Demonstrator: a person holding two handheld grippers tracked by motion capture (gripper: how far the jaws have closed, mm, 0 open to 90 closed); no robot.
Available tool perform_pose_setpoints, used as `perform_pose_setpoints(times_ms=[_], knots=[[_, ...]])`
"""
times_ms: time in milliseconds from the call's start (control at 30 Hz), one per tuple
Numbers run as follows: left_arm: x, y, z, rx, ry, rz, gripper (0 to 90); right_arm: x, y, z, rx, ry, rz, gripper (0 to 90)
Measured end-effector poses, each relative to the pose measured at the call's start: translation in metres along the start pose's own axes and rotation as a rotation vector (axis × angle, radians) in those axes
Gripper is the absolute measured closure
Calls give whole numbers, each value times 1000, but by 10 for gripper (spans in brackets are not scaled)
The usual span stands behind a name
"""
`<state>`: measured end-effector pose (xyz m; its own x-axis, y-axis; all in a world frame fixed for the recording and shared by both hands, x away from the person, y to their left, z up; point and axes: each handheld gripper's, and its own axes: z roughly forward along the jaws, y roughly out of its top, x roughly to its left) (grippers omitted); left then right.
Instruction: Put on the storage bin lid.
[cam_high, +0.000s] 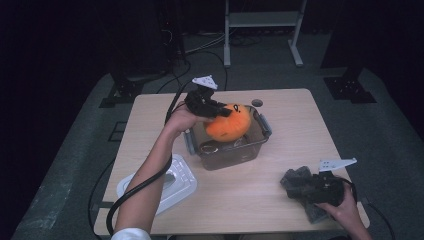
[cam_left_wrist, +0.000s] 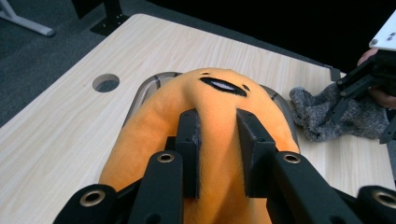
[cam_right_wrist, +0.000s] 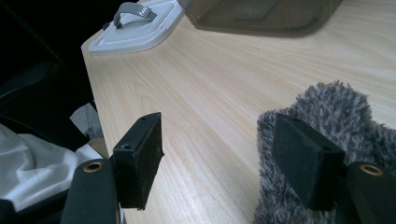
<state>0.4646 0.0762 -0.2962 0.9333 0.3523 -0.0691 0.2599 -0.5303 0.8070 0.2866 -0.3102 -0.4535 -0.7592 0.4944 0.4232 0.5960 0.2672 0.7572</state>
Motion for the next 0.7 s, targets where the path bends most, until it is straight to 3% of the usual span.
perform_pose_setpoints(times_ms=[700], knots=[[5, -10, 30, 70, -10, -11, 726, 0, 1, 1, 4, 6, -5, 325]])
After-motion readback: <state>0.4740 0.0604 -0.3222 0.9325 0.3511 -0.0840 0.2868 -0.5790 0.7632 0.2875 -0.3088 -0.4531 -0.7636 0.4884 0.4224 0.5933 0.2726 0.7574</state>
